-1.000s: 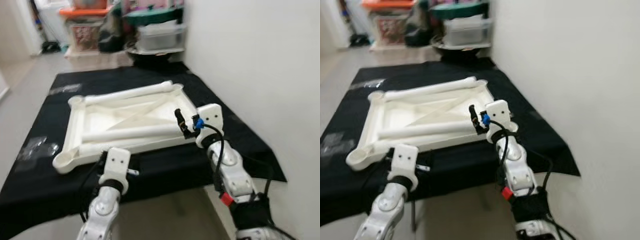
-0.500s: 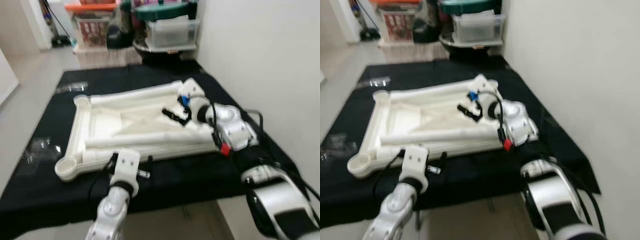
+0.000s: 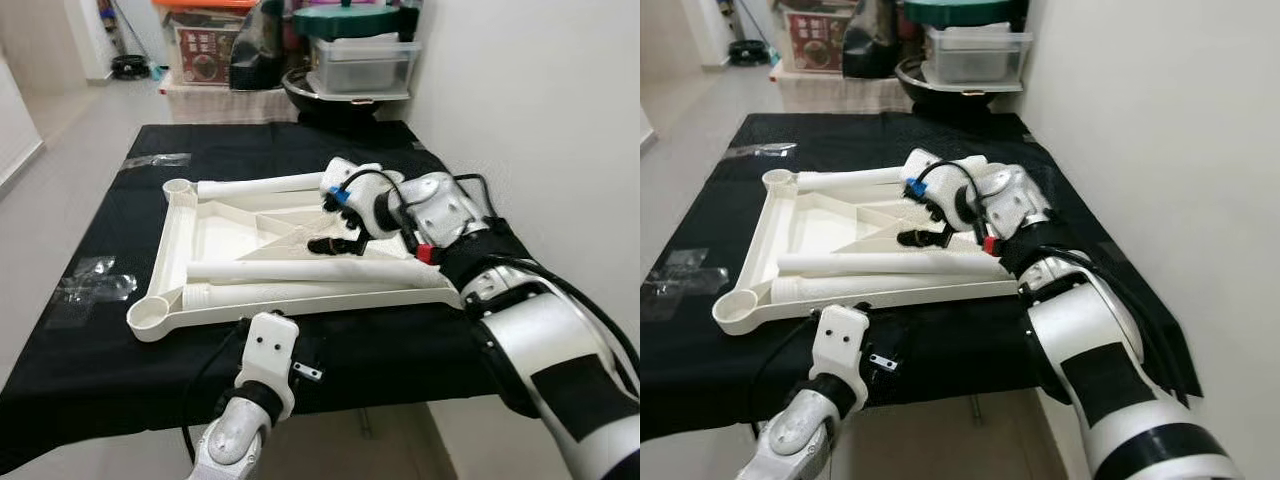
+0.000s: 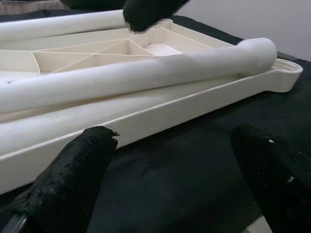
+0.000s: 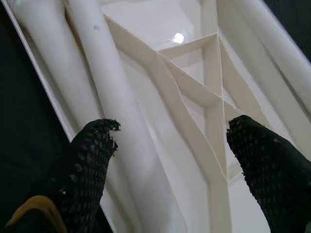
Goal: Building children table
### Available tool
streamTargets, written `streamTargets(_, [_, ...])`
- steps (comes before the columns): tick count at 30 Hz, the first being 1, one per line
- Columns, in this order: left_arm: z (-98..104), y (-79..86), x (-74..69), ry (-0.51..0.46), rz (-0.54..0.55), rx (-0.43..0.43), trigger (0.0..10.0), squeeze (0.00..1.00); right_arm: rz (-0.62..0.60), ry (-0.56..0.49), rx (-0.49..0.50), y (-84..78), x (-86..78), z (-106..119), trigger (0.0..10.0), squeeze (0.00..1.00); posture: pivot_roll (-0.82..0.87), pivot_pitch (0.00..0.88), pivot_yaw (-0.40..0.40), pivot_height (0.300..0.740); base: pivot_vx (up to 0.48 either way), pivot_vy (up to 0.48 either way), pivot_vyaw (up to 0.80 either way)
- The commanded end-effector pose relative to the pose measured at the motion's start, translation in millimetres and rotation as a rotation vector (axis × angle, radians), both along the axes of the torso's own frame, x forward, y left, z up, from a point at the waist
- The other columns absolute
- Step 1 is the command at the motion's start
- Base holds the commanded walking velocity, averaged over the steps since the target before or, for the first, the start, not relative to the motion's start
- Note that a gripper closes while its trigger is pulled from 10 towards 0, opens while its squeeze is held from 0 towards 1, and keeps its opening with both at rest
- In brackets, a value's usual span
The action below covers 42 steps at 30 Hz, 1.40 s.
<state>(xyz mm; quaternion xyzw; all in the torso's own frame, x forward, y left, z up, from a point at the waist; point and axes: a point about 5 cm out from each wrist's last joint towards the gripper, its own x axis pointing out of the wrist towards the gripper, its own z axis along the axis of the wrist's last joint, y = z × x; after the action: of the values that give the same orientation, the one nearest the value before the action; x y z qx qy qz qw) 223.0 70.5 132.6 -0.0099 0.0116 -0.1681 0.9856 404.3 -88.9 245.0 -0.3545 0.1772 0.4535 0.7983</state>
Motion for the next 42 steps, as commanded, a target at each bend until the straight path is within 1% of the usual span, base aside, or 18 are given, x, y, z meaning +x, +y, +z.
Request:
streamTargets(1, [1.4,-7.4,-7.3,0.018,-0.026,-0.014,10.0,0.00,0.036,0.004,-0.070,5.2,-0.8,-0.7,10.0,0.00,0.01,0.054,-0.141,0.740,0.000,0.000,0.00])
streamTargets(2, [3.6,-9.3,-14.3,0.032,-0.028,-0.025,10.0,0.00,0.058,0.020,-0.153,9.8,-2.0,-8.5,10.0,0.00,0.01,0.073,-0.151,0.740,0.000,0.000,0.00])
streamTargets(4, [3.6,-9.3,-14.3,0.032,-0.028,-0.025,10.0,0.00,0.058,0.020,-0.153,9.8,-2.0,-8.5,10.0,0.00,0.01,0.073,-0.151,0.740,0.000,0.000,0.00])
streamTargets(5, [4.6,-9.7,-16.5,0.037,-0.029,-0.028,10.0,0.00,0.066,0.027,-0.175,10.8,-2.3,-10.3,10.0,0.00,0.01,0.073,-0.151,0.740,0.000,0.000,0.00])
streamTargets(8, [9.6,-12.4,-25.3,0.047,-0.029,-0.037,10.0,0.00,0.067,0.042,-0.234,9.6,-2.6,-14.3,10.0,0.00,0.00,0.116,-0.170,0.740,0.000,0.000,0.00])
streamTargets(12, [10.5,-13.4,-29.1,0.060,-0.022,-0.047,10.0,0.00,0.053,0.043,-0.265,7.1,-2.5,-19.6,10.0,0.00,0.00,0.124,-0.176,0.740,0.000,0.000,0.00])
streamTargets(13, [10.8,-13.8,-31.3,0.069,-0.014,-0.053,10.0,0.00,0.047,0.040,-0.278,6.1,-2.4,-21.9,10.0,0.00,0.00,0.137,-0.181,0.740,0.000,0.000,0.00])
streamTargets(15, [10.8,-13.8,-31.3,0.069,-0.014,-0.053,10.0,0.00,0.047,0.040,-0.278,6.1,-2.4,-21.9,10.0,0.00,0.00,0.137,-0.181,0.740,0.000,0.000,0.00])
streamTargets(19, [13.3,-15.6,-37.9,0.082,-0.013,-0.055,10.0,0.00,0.051,0.046,-0.306,5.5,-2.9,-25.5,10.0,0.00,0.00,0.155,-0.188,0.740,0.000,0.000,0.00])
streamTargets(23, [13.9,-15.9,-40.0,0.090,-0.011,-0.054,10.0,0.00,0.059,0.048,-0.318,6.2,-3.3,-26.7,10.0,0.00,0.00,0.159,-0.189,0.740,0.000,0.000,0.00])
streamTargets(24, [14.3,-15.9,-40.6,0.094,-0.010,-0.054,10.0,0.00,0.062,0.048,-0.322,6.5,-3.4,-26.9,0.0,0.00,0.00,0.159,-0.189,0.740,0.000,0.000,0.00])
streamTargets(30, [13.5,-15.3,-40.7,0.110,-0.002,-0.051,10.0,0.00,0.088,0.041,-0.336,9.6,-4.1,-26.7,0.0,0.00,0.00,0.151,-0.188,0.740,0.000,0.000,0.00])
streamTargets(38, [12.5,-14.4,-39.3,0.113,0.005,-0.044,10.0,0.00,0.091,0.032,-0.328,11.5,-3.7,-23.9,0.0,0.00,0.00,0.142,-0.184,0.740,0.000,0.000,0.00])
streamTargets(40, [12.1,-14.6,-38.5,0.113,0.006,-0.043,10.0,0.00,0.090,0.029,-0.318,11.9,-3.5,-22.4,0.0,0.00,0.00,0.136,-0.184,0.740,0.000,0.000,0.00])
streamTargets(41, [12.0,-14.4,-37.6,0.113,0.008,-0.041,10.0,0.00,0.086,0.025,-0.287,13.4,-2.9,-18.2,0.0,0.00,0.00,0.132,-0.183,0.740,0.000,0.000,0.00])
streamTargets(42, [11.3,-14.1,-36.3,0.115,0.010,-0.040,10.0,0.00,0.083,0.019,-0.235,16.2,-2.2,-10.4,0.0,0.00,0.00,0.124,-0.179,0.740,0.000,0.000,0.00])
